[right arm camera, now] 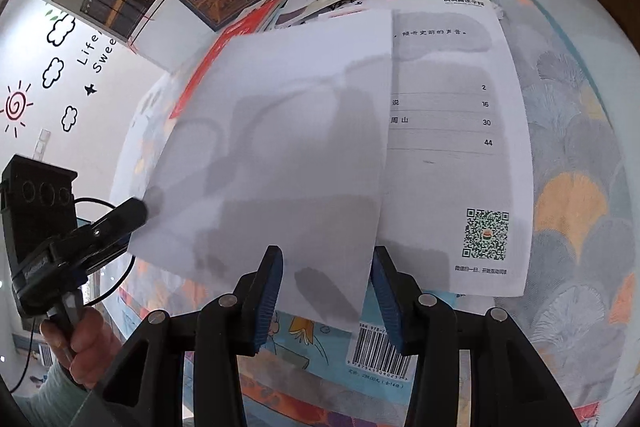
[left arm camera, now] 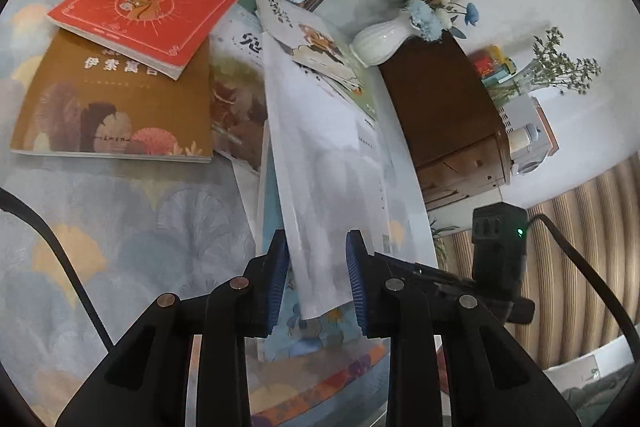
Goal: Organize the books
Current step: 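Lift the white booklet off the pile with the left tool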
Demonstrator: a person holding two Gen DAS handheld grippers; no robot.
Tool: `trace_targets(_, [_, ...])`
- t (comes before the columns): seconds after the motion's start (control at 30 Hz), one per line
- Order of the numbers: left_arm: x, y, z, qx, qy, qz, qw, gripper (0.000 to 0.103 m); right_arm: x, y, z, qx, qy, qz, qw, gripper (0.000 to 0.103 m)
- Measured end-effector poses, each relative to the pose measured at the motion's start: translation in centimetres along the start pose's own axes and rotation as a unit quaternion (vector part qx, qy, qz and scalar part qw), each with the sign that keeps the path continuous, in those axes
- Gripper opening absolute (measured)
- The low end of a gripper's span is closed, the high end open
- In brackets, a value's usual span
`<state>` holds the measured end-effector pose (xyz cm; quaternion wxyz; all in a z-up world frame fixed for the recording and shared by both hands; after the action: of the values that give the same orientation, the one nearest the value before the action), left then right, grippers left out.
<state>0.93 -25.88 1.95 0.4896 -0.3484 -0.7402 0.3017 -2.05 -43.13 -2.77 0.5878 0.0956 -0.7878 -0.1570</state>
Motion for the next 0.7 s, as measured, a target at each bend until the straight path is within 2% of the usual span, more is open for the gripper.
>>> trace_targets(0.1, [-0.4,0.0,0.3,0.015,0.005,0.021,0.9997,0.025,0.1,-0.1,0.1,-0.003,-0.004,-0.001,1.000,0.045])
trace_targets(0.2, [-1.3,0.1,0.4,0.017,0.010,0.006,0.9998,0.025,0.2,-0.3,-0.1,-0.013,-0.005,-0.011,1.000,0.045])
trace_targets(0.3, [-2.2,0.8,0.0,0.040,0.008,-0.005,0.9991,0.011,0.4,-0.7,-0.1,-0.024,0.005,-0.024,0.999,0.049])
trace_targets(0.37, [-2.4,0.8,-0.3,0.065,0.005,0.017,0.9977,0.010,0.6,-1.3,-0.1,-0.059,0.027,-0.058,0.996,0.056])
trace_targets(0.5, [-2.4,0.6,-1.1,0.131,0.009,0.080,0.9880,0.010,1.9,-2.9,0.2,-0.140,0.035,-0.142,0.979,0.057])
trace_targets(0.7, [-2.9,0.0,-2.3,0.181,0.027,0.113,0.9765,0.010,2.0,-3.5,0.2,-0.195,0.036,-0.213,0.957,0.058])
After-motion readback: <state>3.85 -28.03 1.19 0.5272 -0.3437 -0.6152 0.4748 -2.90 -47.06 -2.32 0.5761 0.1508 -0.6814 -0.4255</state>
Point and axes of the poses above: each gripper's, at about its wrist camera, not at the fingertips, and x roughly against the way its jaws point, y to its left, z to its underside, the point moved 7 cm from there along -x, roughly the way its jaws point, and after that the axes turned 8 degrees about z, right-handed, at the moved point
